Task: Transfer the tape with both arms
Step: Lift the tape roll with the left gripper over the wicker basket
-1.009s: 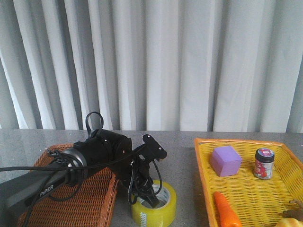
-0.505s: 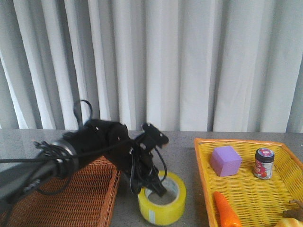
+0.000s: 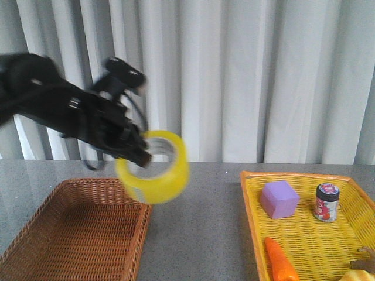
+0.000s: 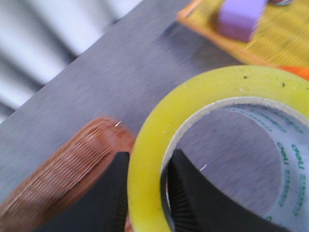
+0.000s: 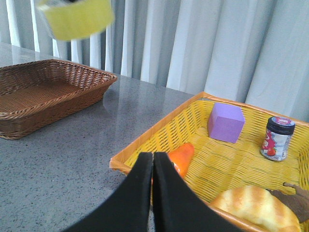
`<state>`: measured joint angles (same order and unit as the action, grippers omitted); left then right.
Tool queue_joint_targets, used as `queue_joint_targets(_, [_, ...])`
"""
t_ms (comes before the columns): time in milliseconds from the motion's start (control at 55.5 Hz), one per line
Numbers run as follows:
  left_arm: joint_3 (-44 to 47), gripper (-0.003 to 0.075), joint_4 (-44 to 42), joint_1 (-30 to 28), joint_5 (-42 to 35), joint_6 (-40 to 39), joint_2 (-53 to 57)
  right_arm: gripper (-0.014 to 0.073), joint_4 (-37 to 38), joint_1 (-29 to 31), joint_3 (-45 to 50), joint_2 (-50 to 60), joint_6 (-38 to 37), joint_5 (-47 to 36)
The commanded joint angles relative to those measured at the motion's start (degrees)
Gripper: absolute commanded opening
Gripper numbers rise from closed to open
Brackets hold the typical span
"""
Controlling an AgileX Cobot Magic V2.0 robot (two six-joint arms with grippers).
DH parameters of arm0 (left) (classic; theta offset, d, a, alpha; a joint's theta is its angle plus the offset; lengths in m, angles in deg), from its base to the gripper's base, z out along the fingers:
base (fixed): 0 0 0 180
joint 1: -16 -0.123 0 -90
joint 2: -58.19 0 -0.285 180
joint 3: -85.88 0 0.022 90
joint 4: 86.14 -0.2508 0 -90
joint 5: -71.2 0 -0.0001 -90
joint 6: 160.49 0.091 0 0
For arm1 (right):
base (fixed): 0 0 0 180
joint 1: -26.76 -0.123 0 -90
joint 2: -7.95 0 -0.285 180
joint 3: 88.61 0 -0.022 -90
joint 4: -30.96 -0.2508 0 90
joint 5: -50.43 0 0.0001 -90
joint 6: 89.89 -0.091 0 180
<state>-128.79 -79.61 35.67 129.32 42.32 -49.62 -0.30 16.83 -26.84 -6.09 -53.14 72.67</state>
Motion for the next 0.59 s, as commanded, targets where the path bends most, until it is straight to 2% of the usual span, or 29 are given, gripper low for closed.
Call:
queue_joint_targets(0, [-1.70,-0.0007,-1.46,-4.64,0.00,-3.58,3.87,-0.0007,-0.67,0.47,-1.41,-0.64,0.20,-3.48])
queue_joint_targets(252, [-1.68,-0.0007,-1.97,-12.13,2.78,-4.32,-0.02,-0.0007,-0.67,0.47,-1.41,-0.64,0.20,-3.31])
queue_joint_targets(577, [-1.68,-0.0007,-2.09,-13.88,5.90,-5.34,-10.74,-0.0007,-0.67,0.47,-1.41,-0.64,0.20,-3.22])
